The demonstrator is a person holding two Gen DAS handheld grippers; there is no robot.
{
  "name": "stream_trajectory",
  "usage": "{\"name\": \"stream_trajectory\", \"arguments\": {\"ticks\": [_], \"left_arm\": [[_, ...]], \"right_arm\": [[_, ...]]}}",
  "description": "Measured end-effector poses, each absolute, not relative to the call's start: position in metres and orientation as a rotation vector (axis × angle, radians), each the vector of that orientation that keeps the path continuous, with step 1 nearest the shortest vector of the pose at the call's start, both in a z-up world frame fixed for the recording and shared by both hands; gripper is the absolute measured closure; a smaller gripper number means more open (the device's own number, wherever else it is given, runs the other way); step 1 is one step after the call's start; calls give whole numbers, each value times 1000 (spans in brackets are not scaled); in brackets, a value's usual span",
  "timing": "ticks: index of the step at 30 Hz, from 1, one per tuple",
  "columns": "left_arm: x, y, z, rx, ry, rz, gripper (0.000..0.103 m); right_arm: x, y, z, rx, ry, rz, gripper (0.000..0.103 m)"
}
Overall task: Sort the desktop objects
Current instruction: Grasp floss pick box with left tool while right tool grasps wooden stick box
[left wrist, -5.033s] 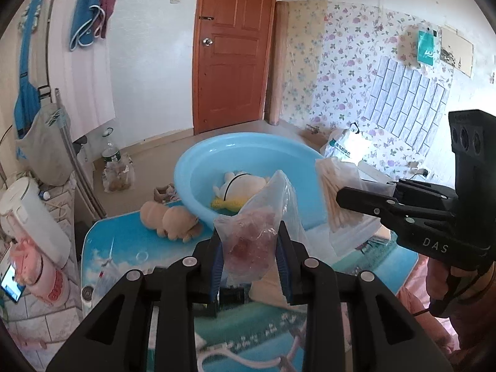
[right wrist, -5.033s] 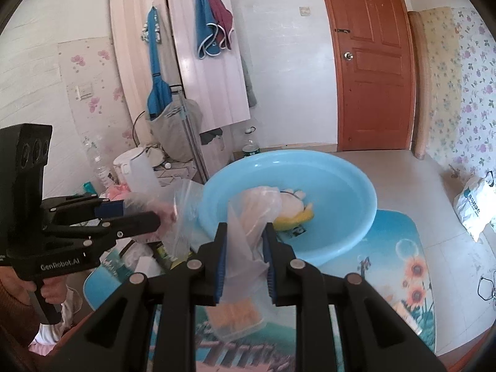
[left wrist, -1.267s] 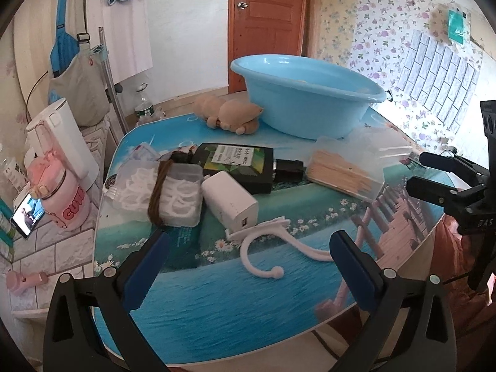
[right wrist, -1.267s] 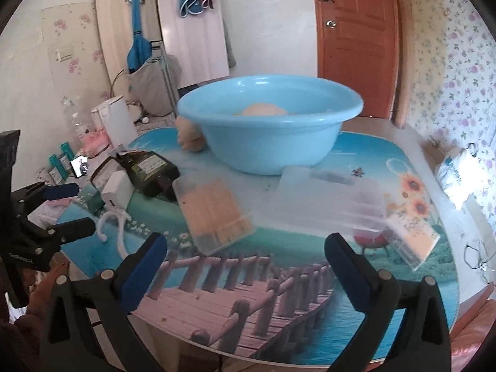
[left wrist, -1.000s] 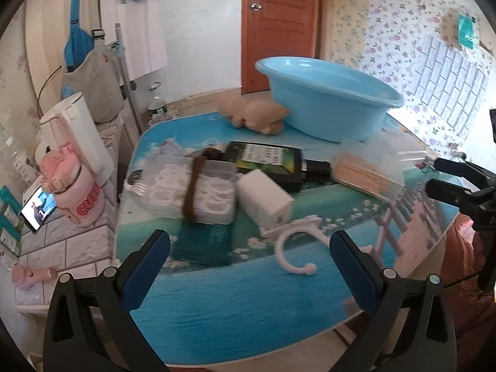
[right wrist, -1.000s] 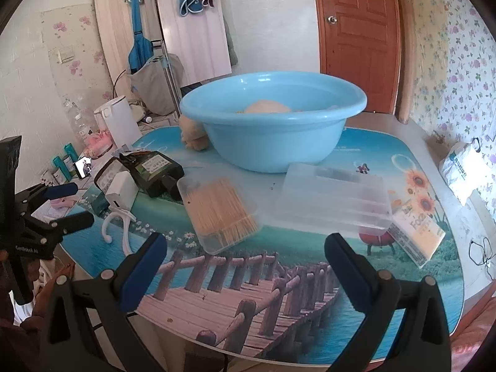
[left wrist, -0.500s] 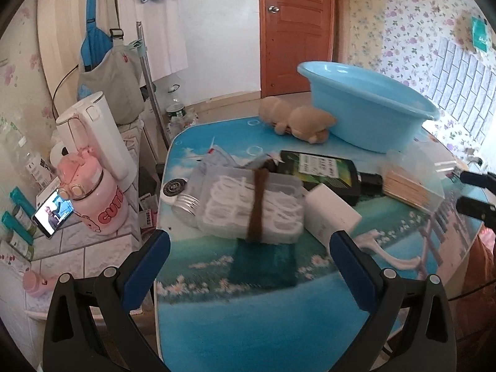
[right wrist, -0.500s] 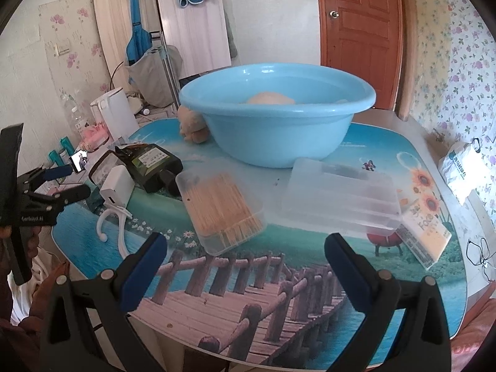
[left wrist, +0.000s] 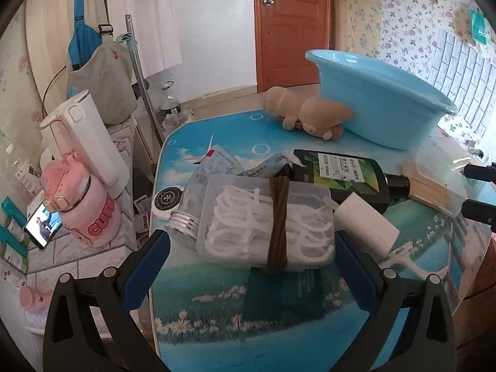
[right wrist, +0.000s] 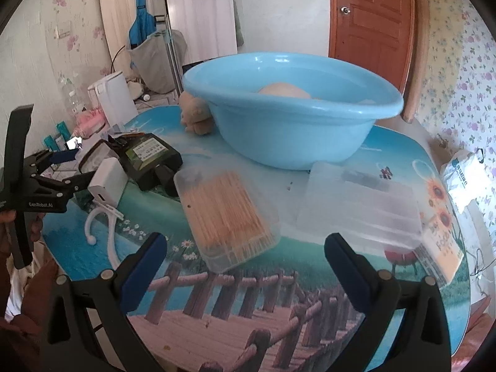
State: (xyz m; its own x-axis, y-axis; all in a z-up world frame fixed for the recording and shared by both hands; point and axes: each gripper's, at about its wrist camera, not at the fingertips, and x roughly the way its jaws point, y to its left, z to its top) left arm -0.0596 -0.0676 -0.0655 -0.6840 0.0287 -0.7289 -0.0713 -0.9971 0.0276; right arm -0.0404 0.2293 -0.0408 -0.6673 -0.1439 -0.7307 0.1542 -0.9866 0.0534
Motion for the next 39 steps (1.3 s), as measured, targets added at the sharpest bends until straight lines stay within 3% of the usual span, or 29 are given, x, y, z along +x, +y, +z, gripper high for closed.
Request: {"name": "stream_trajectory", "arguments": {"ticks": [6, 10, 13, 15, 17, 39], "left_arm": [[-60, -72, -65, -1185, 14, 2819, 1], [-56, -75, -66, -1175, -53, 2778, 21], [-53, -70, -66, -1171, 12, 2790, 21], [-51, -68, -64, -1167, 19, 2785, 21], [-50, -68, -63, -1164, 20, 2783, 21], [3, -41, -52, -1161, 41, 2771, 21]], "right_arm": [[-52, 222, -39, 1164, 43, -2707, 1], [-60, 217, -45, 1183, 52, -2675, 11], [-60, 215, -48, 1185, 57, -2656, 13], [-59, 213, -49, 1184, 71, -2640, 22], [-57, 213, -49, 1187, 94, -2640, 36], [-17, 253, -45, 1238, -57, -2710, 38]]}}
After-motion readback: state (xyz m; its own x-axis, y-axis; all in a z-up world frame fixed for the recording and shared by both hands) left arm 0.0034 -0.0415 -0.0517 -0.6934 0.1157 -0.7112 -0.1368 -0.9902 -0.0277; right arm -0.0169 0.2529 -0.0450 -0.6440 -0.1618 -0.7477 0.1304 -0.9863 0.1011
